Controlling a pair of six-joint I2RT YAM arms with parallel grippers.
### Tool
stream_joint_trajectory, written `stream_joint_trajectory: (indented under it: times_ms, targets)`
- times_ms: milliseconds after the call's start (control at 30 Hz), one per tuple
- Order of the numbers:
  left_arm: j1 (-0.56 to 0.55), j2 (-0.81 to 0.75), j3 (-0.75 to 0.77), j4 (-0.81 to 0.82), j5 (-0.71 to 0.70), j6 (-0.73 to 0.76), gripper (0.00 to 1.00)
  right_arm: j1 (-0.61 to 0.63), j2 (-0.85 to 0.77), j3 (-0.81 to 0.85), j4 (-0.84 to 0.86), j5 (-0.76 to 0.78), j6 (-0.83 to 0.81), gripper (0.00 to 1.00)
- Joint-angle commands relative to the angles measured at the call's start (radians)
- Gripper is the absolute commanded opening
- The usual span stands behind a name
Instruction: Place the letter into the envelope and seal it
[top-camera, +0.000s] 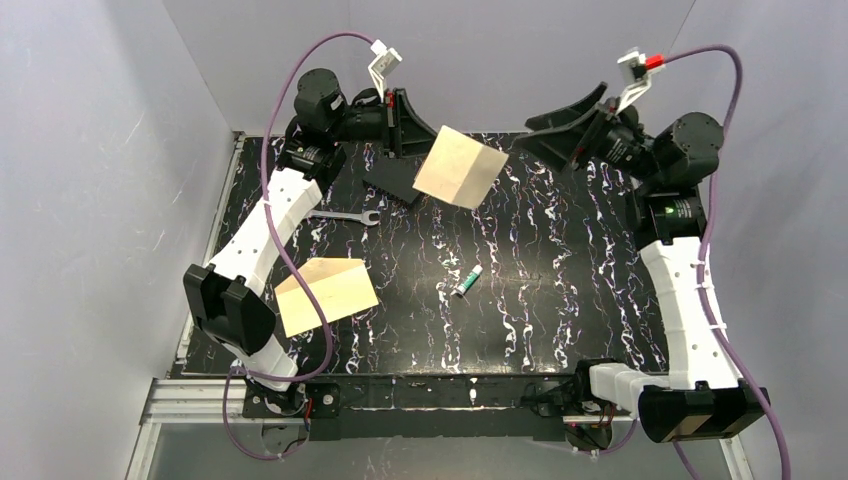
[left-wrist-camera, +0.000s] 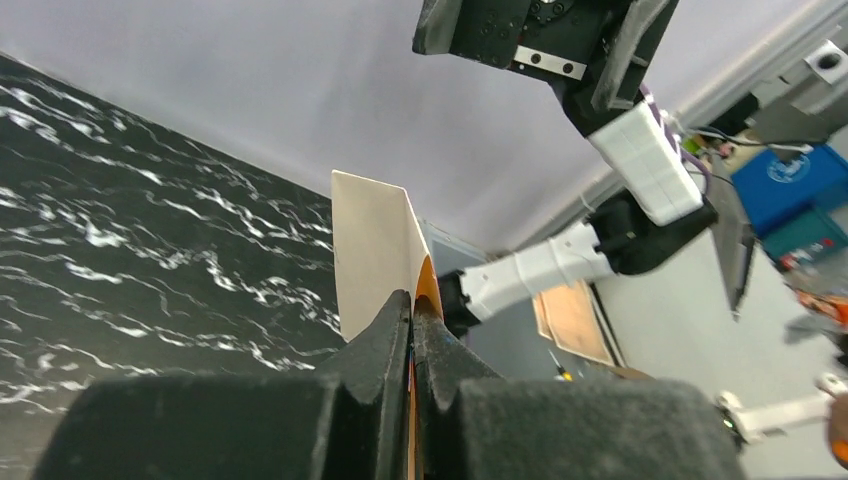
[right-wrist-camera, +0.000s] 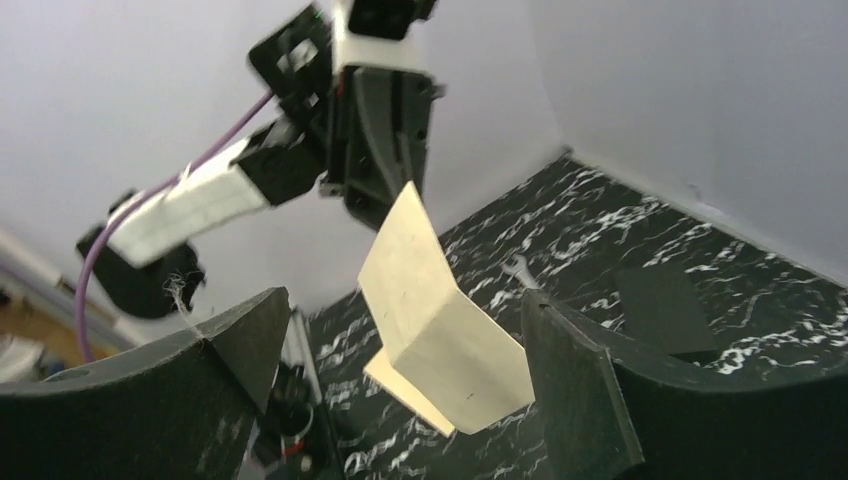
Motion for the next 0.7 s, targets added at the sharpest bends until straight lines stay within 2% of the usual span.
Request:
stream_joint_trajectory:
  times_ms: [0, 133, 333, 400, 433, 533, 600, 667]
  targets:
    - [-0.006, -0.079, -0.045, 0.001, 0.148, -0.053, 0.00, 0.080, 0.007, 0.027, -0.068, -0.156, -0.180, 0.93]
    - [-0.013, -0.114, -0.069, 0.001, 0.182, -0.064, 0.00, 0.137, 0.036, 0.073, -0.212, -0.145, -0.277, 0.99]
    - [-0.016, -0.143, -0.082, 0.001, 0.260, -0.091, 0.00, 0.249, 0.078, 0.138, -0.474, -0.138, -0.454, 0.97]
    - [-0.019, -0.152, -0.081, 0.001, 0.273, -0.095, 0.00, 0.278, 0.094, 0.158, -0.581, -0.149, -0.529, 0.88]
    - [-0.020, -0.156, -0.080, 0.001, 0.281, -0.099, 0.00, 0.290, 0.098, 0.167, -0.628, -0.177, -0.577, 0.76]
    - [-0.028, -0.166, -0.076, 0.001, 0.306, -0.100, 0.00, 0.324, 0.083, 0.169, -0.687, -0.198, -0.636, 0.58]
    - [-0.028, -0.173, -0.081, 0.002, 0.311, -0.100, 0.00, 0.327, 0.070, 0.164, -0.682, -0.212, -0.625, 0.50]
    - [-0.028, -0.174, -0.087, 0.001, 0.312, -0.100, 0.00, 0.329, 0.059, 0.155, -0.646, -0.221, -0.583, 0.47]
